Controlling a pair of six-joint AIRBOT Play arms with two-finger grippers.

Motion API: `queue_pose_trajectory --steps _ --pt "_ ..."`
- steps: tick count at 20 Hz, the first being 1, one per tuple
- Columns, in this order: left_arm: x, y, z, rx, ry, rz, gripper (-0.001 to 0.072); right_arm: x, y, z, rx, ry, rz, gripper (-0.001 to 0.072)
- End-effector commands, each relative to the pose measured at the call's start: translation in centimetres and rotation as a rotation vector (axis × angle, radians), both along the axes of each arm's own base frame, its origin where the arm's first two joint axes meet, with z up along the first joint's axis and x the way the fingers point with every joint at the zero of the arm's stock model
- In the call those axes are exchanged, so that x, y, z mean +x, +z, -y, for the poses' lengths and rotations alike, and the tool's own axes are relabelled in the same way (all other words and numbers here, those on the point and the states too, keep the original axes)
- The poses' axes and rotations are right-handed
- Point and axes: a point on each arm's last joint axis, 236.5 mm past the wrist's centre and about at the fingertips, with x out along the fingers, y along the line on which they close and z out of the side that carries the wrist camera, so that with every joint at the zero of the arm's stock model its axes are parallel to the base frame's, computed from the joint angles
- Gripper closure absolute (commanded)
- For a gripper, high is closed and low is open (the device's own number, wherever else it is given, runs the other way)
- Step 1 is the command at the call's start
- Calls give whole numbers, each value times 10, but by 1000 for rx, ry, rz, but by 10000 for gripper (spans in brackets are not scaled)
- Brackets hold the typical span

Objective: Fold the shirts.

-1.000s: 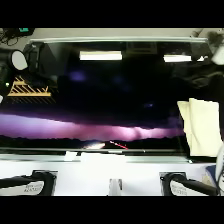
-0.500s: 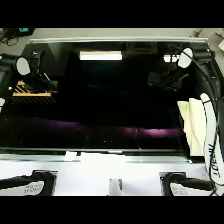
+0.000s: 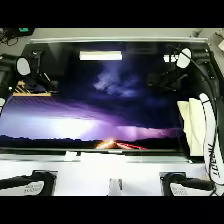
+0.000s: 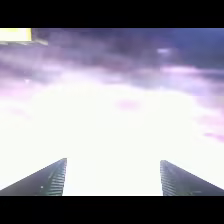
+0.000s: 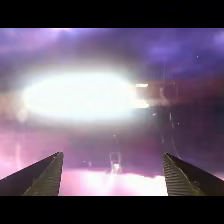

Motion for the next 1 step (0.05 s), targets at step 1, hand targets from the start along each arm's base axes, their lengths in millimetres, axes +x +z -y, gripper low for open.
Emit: queue_pose_trajectory --steps 1 --pt "0 0 0 0 0 0 48 0 0 0 0 0 0 18"
